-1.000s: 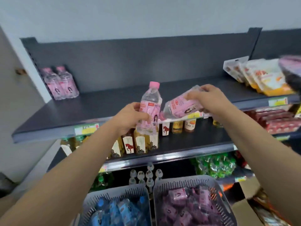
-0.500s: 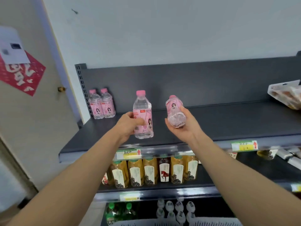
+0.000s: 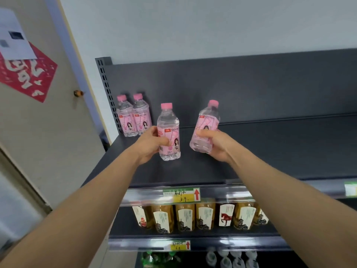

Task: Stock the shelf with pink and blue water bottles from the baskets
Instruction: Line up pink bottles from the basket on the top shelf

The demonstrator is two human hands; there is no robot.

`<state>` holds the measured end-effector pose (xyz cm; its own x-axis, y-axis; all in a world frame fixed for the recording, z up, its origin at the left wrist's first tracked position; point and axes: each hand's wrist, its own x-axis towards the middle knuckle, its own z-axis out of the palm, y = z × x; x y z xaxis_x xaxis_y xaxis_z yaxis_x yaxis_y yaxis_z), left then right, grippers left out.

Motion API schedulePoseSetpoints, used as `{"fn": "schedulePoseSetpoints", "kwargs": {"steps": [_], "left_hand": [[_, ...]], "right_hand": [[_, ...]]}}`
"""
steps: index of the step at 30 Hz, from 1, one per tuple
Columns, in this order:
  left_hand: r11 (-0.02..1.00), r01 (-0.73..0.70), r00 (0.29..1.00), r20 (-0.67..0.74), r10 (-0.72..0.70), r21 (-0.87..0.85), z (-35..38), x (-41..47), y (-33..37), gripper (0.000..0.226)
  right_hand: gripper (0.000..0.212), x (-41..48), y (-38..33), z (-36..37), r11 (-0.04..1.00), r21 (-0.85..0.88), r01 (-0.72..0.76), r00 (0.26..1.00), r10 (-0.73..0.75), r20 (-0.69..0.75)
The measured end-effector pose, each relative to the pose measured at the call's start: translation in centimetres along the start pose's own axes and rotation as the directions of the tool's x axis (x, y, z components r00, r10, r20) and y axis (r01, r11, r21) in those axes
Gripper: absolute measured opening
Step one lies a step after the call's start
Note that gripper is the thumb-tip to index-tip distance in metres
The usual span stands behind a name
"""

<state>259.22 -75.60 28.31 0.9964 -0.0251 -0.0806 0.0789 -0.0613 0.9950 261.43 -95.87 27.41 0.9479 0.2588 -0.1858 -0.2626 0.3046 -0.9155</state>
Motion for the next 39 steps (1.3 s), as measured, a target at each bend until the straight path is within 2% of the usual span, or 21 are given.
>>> {"fn": "schedulePoseSetpoints", "kwargs": {"steps": [6,12,15,22,26,32,35,39], "left_hand": [[0.999,-0.028,0.999,0.018,0.027,0.020,-2.1,2.1,-0.5,0.060],[0.992,-0.060,0.998,-0.029,0.064,0.112,-3.0,3.8,-0.6,0.066],[0.977,-0.063,0.993,-0.084,0.082,0.202,-3.0,4.5,-1.0,0.067],[0.940,-0.083,0.979,-0.149,0.139,0.332,-2.9,7.1,-1.5,0.050],[0.876,-0.079,0.949,-0.233,0.213,0.475,-3.5,9.0,-1.8,0.041],[0.772,-0.004,0.906,-0.325,0.271,0.635,-4.5,10.7,-2.1,0.021],[0.762,0.045,0.898,-0.360,0.253,0.646,-4.8,11.5,-2.4,0.026],[0.753,0.091,0.883,-0.402,0.241,0.651,-4.8,12.3,-2.5,0.041]], "right_hand": [[0.058,2.9,1.0,0.8,0.955,-0.279,0.103,0.994,-0.108,-0.001],[0.066,4.8,1.1,2.1,0.869,-0.477,0.127,0.991,-0.136,0.015],[0.073,5.4,1.2,2.4,0.777,-0.616,0.133,0.983,-0.183,-0.019],[0.065,8.5,1.4,3.3,0.675,-0.728,0.124,0.953,-0.286,-0.103],[0.070,10.9,1.5,4.0,0.615,-0.785,0.076,0.932,-0.324,-0.164],[0.073,13.6,2.3,5.0,0.617,-0.782,0.085,0.912,-0.365,-0.189],[0.068,14.3,2.4,5.2,0.590,-0.804,0.073,0.908,-0.373,-0.192],[0.050,14.5,2.3,5.3,0.536,-0.844,0.009,0.880,-0.406,-0.248]]}}
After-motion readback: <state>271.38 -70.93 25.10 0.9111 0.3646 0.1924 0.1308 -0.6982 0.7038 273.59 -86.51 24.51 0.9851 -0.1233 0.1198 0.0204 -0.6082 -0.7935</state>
